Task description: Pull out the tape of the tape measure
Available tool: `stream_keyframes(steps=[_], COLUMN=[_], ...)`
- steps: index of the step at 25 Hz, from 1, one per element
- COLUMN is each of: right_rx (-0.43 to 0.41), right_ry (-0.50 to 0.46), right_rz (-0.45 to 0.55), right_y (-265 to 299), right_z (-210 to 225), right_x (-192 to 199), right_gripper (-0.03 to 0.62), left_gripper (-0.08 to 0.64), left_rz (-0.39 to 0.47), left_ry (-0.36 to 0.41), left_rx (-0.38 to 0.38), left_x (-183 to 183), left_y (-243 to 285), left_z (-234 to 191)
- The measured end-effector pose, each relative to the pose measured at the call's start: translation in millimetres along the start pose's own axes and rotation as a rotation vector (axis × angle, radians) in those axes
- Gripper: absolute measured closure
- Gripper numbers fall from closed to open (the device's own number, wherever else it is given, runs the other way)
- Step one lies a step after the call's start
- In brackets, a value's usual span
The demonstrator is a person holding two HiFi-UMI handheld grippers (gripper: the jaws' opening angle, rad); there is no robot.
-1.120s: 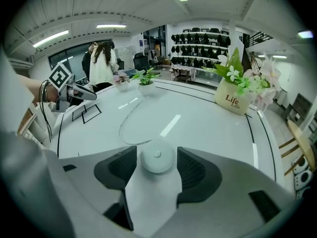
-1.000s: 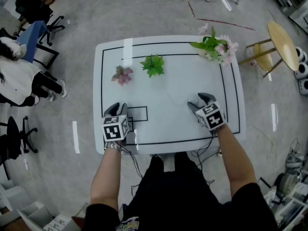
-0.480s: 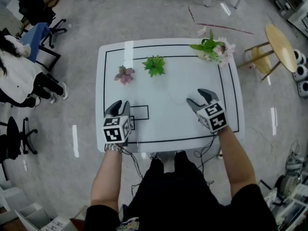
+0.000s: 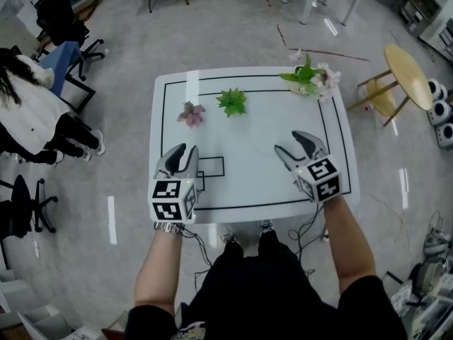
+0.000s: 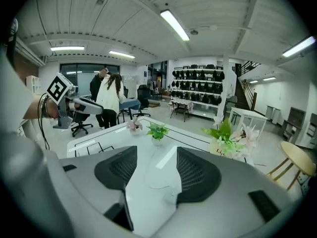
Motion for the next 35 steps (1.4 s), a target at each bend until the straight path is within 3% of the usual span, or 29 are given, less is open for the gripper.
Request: stream_keyframes(steps=[10,18,24,30,35], right_rx=[0.09,0.22,0.317,0.315,0.296], right_ry=[-0.011,-0.064,-0.051,-0.06,-0.051], right_rz=[0.191,0.315,0.374,0.405,0.436], right_y=[-61,-116,-149,-174,-200], right_z=[-22,-43,-52,-58,-56], right_x=[-68,-108,-114,-114,-102], right_gripper=[0.363,0.479,0.592,0.595,0.595], left_gripper=[0.463,0.465,0.483,0.555,0.557], left_rz=[0.171,0.244,0.286,0.319,0.327], left_ry=[0.06,0.112,0.151,0.15,0.15], left_rx=[0.085,0.126,0.15,0.141,0.129], left_x=[-43,-62,-64,-60,-47], left_y=[-70,-119,-140,-158,-174], left_z=[27,40,48,61,90])
Point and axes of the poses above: the fingertips, and each gripper's own axes: y forward along the fingers, z to its right, x out of its underside, the point moved 8 cm from there along -y, backward along the fingers, and after that the axes turned 15 degrees about -y, right-handed, at the moved point
